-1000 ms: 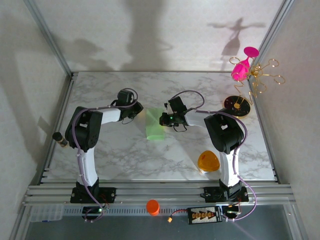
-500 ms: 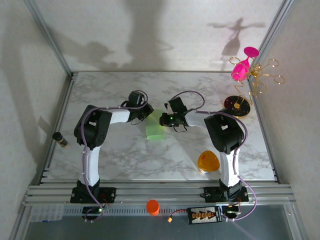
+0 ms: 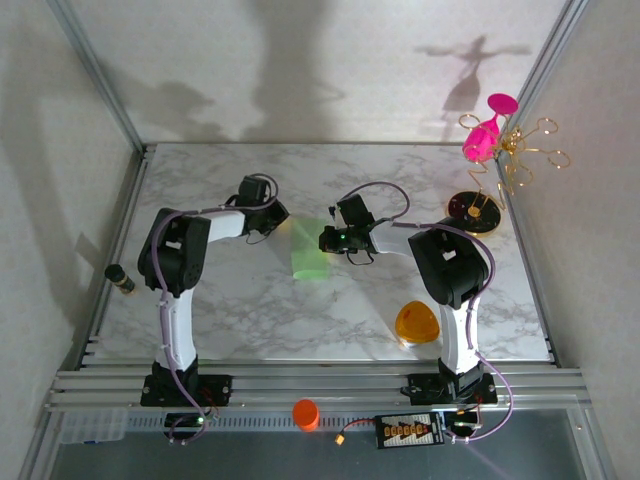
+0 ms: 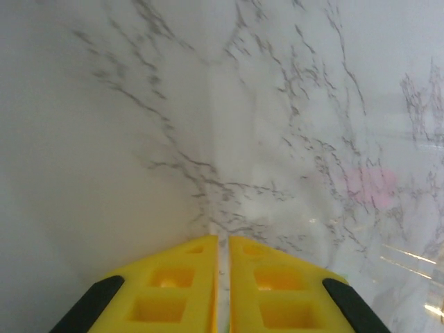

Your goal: Fold a paper plane with a square sheet of paper (pick it up from the middle)

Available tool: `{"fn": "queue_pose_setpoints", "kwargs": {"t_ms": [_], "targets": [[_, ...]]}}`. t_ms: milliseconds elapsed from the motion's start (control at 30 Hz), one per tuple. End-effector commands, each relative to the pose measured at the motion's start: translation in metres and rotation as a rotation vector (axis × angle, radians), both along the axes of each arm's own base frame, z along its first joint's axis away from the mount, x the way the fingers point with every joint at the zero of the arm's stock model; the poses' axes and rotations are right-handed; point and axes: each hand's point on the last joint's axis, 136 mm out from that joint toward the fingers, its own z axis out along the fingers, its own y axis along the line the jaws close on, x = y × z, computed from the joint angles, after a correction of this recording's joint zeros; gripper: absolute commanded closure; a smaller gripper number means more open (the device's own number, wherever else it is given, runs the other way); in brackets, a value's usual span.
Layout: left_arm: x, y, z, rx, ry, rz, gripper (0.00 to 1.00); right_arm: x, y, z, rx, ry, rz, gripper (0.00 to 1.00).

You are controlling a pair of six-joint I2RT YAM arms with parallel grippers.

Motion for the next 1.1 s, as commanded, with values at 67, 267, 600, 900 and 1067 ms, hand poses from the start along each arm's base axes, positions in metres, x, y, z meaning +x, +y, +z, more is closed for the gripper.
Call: {"fn": "queue_pose_setpoints", "kwargs": {"t_ms": [67,267,600,900,1067], "targets": [[-0.031,-0.025,0.061,-0.026,-0.064,-0.105,0.87,-0.084,-0.127,-0.121,-0.544,0.336,-0.115,0.96],[-0.087,-0.060,0.037,-0.036,0.042,-0.212,0.89,-0.088,-0.128,-0.124,-0.547,0.351,-0.106,0.96],[-0.118,-0.055,-0.017,0.030,0.164,-0.310,0.90,-0.089,-0.127,-0.125,-0.546,0.354,-0.101,0.96],[-0.155,0.008,-0.061,0.162,0.292,-0.332,0.89,-0.089,-0.129,-0.125,-0.556,0.351,-0.103,0.96],[-0.151,0.012,-0.027,0.130,0.221,-0.331,0.89,-0.089,-0.129,-0.125,-0.556,0.350,-0.103,0.96]]}}
